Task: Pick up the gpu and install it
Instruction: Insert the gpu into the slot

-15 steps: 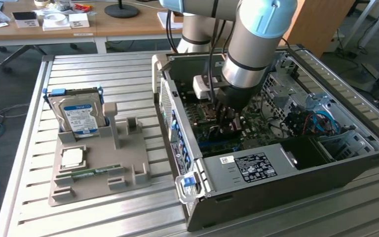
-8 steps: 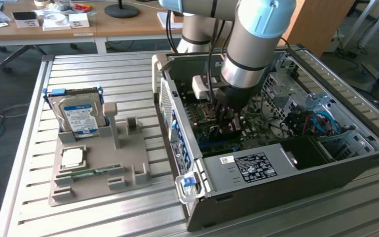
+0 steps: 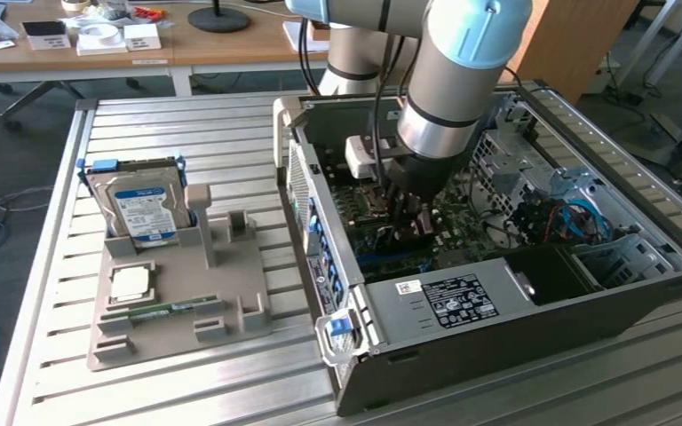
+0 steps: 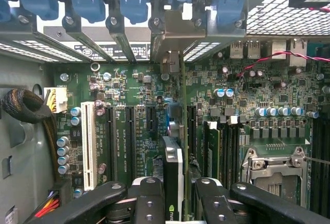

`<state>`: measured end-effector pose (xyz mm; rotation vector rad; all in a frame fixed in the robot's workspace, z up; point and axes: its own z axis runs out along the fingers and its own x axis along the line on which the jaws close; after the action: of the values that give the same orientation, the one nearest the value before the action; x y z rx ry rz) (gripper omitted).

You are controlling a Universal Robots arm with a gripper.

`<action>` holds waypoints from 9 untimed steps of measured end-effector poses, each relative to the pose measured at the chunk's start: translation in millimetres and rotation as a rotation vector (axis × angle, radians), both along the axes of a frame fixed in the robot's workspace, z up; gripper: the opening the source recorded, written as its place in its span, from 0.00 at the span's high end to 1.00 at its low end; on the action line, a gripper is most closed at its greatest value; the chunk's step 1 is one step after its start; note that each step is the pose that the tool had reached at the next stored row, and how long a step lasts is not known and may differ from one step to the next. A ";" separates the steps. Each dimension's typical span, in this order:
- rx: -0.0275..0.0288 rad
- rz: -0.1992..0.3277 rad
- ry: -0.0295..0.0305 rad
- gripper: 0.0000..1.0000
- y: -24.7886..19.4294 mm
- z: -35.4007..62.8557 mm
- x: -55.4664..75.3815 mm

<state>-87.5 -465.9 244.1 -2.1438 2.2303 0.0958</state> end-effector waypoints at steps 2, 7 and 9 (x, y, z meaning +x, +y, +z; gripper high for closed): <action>0.0000 0.000 -0.0005 0.72 0.0 0.0 -0.5; 0.0000 0.000 -0.0024 0.72 0.0 0.1 -1.6; 0.0000 0.000 -0.0029 0.72 0.0 0.2 -1.8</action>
<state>-89.3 -465.9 244.3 -2.1424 2.2288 0.0926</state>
